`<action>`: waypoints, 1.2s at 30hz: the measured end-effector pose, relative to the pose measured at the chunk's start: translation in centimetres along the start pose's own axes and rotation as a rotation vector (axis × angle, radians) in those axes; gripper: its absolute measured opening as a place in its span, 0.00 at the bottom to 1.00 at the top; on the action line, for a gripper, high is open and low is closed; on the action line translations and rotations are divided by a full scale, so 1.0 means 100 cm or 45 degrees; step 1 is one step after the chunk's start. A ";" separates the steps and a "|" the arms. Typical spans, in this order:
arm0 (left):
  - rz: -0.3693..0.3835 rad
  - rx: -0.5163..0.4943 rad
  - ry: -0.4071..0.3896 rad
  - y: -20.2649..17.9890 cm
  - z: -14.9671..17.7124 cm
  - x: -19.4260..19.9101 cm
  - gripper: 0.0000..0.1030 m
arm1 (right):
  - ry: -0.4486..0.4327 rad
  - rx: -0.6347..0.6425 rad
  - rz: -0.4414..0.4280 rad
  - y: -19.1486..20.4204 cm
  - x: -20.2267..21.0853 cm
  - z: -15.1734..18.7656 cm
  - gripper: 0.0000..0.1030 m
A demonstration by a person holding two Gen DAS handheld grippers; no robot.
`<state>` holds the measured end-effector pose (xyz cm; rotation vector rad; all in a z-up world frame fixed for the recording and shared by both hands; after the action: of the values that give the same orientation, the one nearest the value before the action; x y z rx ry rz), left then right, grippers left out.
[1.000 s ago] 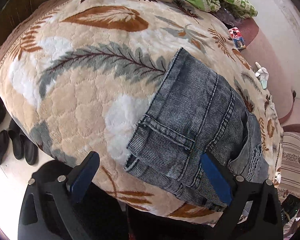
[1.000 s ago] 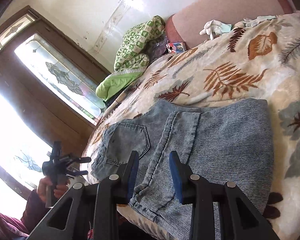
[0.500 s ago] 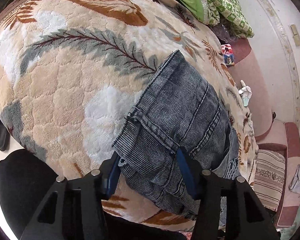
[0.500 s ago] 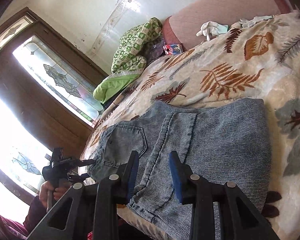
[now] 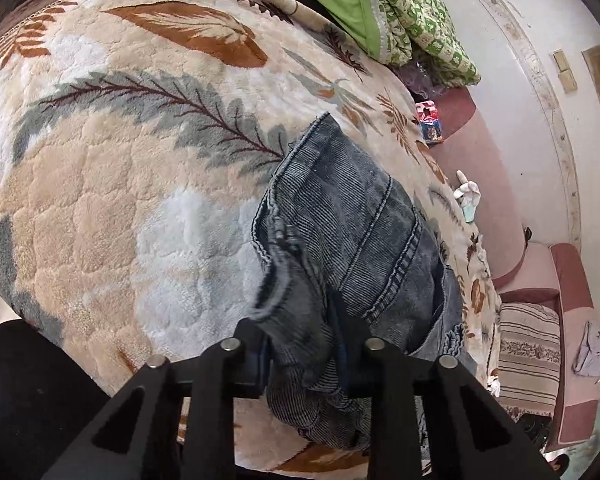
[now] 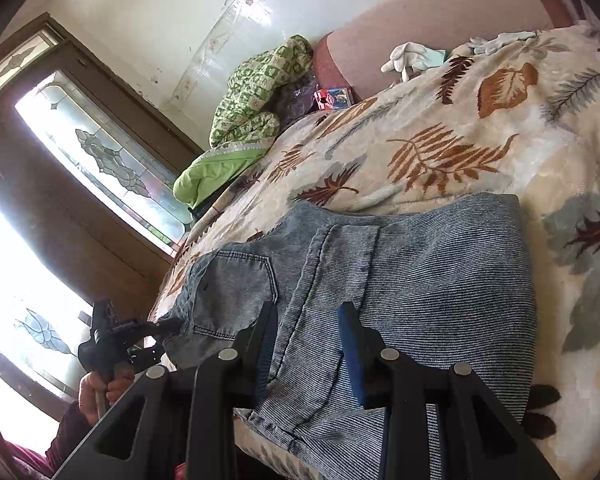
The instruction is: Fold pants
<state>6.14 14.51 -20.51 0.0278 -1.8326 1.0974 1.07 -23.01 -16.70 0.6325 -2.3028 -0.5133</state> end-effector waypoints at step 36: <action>0.083 -1.330 0.467 -0.229 0.312 -0.082 0.24 | -0.643 -0.502 -0.011 -0.109 0.157 -0.032 0.34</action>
<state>-1.45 -23.96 -15.33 -0.7887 -1.8572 0.0641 -3.65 -41.23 -12.14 0.3430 -2.5442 -1.2082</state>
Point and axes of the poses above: each gripper's, at about its wrist camera, not at the fingertips, and x roughly against the way its jaws point, y to its left, z to its underside, the point moved 7 cm from there along -x, roughly the way its jaws point, and after that the axes turned 13 degrees about x, right-handed, at the moved point
